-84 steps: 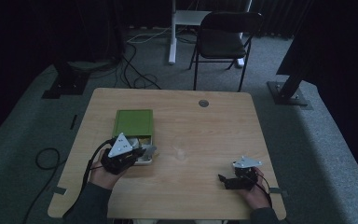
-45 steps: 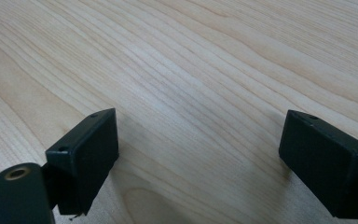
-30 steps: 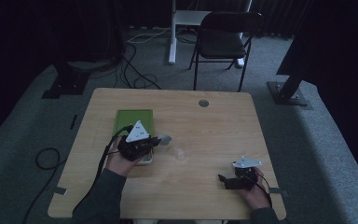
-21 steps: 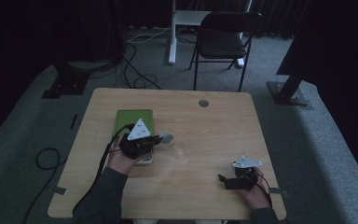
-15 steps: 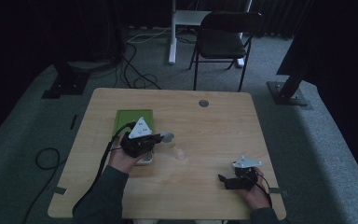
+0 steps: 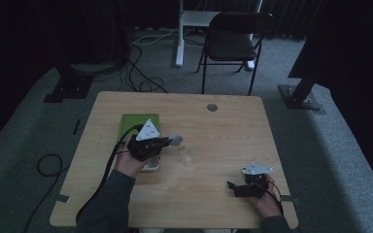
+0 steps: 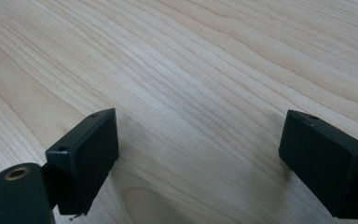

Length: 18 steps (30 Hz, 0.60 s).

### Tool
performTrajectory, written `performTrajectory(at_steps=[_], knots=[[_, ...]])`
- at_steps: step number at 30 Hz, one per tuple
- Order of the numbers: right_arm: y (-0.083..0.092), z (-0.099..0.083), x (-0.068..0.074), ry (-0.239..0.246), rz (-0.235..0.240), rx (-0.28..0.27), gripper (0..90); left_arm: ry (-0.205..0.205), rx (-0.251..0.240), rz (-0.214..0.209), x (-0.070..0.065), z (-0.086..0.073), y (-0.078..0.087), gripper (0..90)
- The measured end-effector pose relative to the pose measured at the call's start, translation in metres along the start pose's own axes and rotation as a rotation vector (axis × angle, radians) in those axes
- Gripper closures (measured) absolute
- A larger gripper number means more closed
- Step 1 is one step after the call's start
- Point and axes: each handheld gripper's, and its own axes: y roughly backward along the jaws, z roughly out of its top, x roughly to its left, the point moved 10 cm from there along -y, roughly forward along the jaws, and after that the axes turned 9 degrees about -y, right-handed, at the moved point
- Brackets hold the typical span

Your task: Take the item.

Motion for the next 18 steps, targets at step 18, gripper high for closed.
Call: performTrajectory(at_steps=[18], knots=[[0.000,0.000,0.000,0.001,0.000,-0.001,11.4,-0.013,-0.004,-0.004,0.000,0.012,-0.008,89.2]])
